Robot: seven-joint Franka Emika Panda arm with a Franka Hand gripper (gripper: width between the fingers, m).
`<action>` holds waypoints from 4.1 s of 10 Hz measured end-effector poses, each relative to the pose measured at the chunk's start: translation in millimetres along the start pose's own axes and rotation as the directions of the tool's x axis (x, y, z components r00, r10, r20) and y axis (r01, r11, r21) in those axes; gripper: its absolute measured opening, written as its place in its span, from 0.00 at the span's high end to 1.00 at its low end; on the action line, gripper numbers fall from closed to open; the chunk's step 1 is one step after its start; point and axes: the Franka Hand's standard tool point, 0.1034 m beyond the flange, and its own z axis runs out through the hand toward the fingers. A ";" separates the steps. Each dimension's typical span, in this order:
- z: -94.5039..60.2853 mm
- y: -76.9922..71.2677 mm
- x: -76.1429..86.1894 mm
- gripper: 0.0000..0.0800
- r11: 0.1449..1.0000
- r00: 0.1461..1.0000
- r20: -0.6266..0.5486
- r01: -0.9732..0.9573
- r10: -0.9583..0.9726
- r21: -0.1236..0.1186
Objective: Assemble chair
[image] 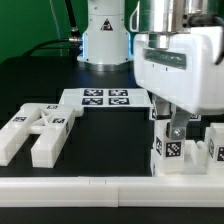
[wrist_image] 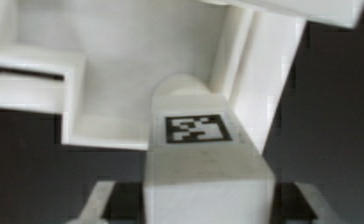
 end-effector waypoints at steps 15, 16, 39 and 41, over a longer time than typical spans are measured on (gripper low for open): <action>3.3 -0.7 4.5 0.19 0.445 0.445 0.001 0.895 -0.895 -0.014; 3.3 -0.6 5.2 0.19 0.351 0.351 0.001 0.936 -0.936 -0.021; 1.6 1.1 4.1 0.64 0.995 0.995 0.008 -0.095 0.095 -0.021; 2.3 1.3 4.5 0.51 0.999 0.999 0.008 -0.036 0.037 -0.020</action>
Offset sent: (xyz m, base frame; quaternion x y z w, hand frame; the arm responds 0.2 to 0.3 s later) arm 0.0016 -0.0058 0.0005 -0.0035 -0.0013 -0.1398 0.9902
